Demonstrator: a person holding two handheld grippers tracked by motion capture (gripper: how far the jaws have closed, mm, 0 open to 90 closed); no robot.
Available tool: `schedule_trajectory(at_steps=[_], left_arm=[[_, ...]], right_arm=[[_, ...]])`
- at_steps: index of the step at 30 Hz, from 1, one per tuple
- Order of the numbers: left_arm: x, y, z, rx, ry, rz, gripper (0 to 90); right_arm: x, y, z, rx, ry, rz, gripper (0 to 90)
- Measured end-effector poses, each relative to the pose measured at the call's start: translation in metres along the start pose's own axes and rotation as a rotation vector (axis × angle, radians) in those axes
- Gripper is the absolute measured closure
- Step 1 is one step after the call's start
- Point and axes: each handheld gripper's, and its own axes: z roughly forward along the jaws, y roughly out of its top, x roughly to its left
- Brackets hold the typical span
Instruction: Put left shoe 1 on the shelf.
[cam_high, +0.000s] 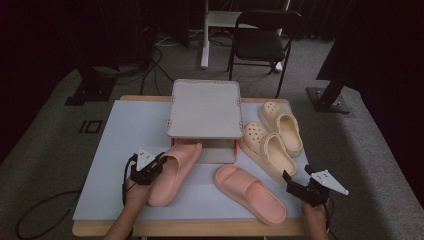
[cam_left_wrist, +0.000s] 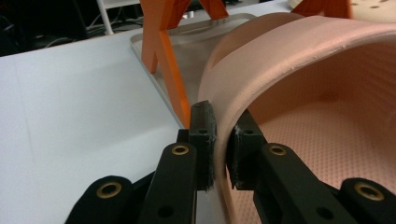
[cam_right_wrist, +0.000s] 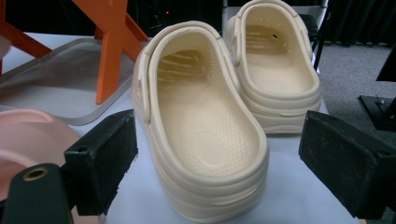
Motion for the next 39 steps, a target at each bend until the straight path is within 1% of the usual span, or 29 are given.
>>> schedule_trajectory(at_steps=[2, 3, 4, 6, 8, 12, 14, 16, 21, 22, 25, 28, 29, 30, 32, 34, 36, 38, 39], left_arm=[[-0.001, 0.000, 0.003, -0.003, 0.008, -0.003, 81.6], [-0.002, 0.000, 0.008, -0.009, 0.028, -0.014, 81.6], [-0.003, 0.000, 0.010, -0.011, 0.036, -0.022, 81.6], [-0.004, 0.000, 0.013, -0.013, 0.059, -0.024, 81.6], [-0.005, -0.001, 0.016, -0.016, 0.073, -0.030, 81.6], [-0.010, -0.001, 0.022, -0.021, 0.092, -0.030, 81.6], [-0.013, 0.000, 0.027, -0.022, 0.096, -0.037, 81.5], [-0.015, 0.000, 0.031, -0.024, 0.094, -0.054, 81.5], [-0.020, 0.003, 0.040, -0.032, 0.127, -0.064, 81.4], [-0.021, 0.004, 0.041, -0.037, 0.139, -0.068, 81.4], [-0.022, 0.005, 0.044, -0.049, 0.167, -0.091, 81.3], [-0.021, 0.004, 0.047, -0.051, 0.181, -0.116, 80.5], [-0.022, 0.003, 0.049, -0.055, 0.188, -0.115, 80.5], [-0.022, 0.003, 0.050, -0.057, 0.191, -0.116, 80.5], [-0.023, 0.002, 0.052, -0.059, 0.185, -0.132, 79.1], [-0.025, 0.002, 0.053, -0.064, 0.180, -0.136, 77.3], [-0.026, 0.003, 0.055, -0.063, 0.157, -0.145, 72.4], [-0.027, 0.003, 0.056, -0.059, 0.143, -0.154, 67.4], [-0.026, 0.004, 0.056, -0.061, 0.133, -0.167, 66.7]], right_arm=[[0.000, 0.000, 0.000, 0.000, 0.002, -0.002, 11.0], [0.001, 0.000, 0.000, -0.005, 0.005, -0.006, 11.0], [0.000, 0.001, -0.001, -0.016, 0.014, 0.003, 11.0], [-0.001, 0.002, -0.002, -0.020, 0.015, 0.006, 11.1], [-0.002, 0.002, -0.001, -0.019, 0.008, 0.006, 11.1], [-0.003, 0.002, -0.001, -0.022, 0.001, 0.004, 11.1], [-0.003, 0.003, -0.001, -0.023, -0.001, 0.003, 11.1], [-0.003, 0.004, -0.001, -0.029, 0.003, 0.005, 11.1], [-0.004, 0.005, -0.002, -0.038, 0.016, 0.017, 11.1], [-0.005, 0.005, -0.003, -0.035, 0.018, 0.021, 11.0], [-0.007, 0.004, -0.003, -0.036, 0.025, 0.036, 11.0], [-0.008, 0.004, -0.003, -0.040, 0.027, 0.042, 11.1], [-0.008, 0.004, -0.003, -0.039, 0.027, 0.042, 11.0], [-0.008, 0.004, -0.003, -0.039, 0.027, 0.044, 11.1], [-0.009, 0.004, -0.003, -0.038, 0.028, 0.047, 11.0], [-0.009, 0.003, -0.003, -0.036, 0.029, 0.050, 11.1], [-0.009, 0.003, -0.002, -0.035, 0.030, 0.052, 11.0], [-0.009, 0.003, -0.002, -0.034, 0.031, 0.052, 11.0], [-0.009, 0.003, -0.002, -0.034, 0.031, 0.050, 11.1]])
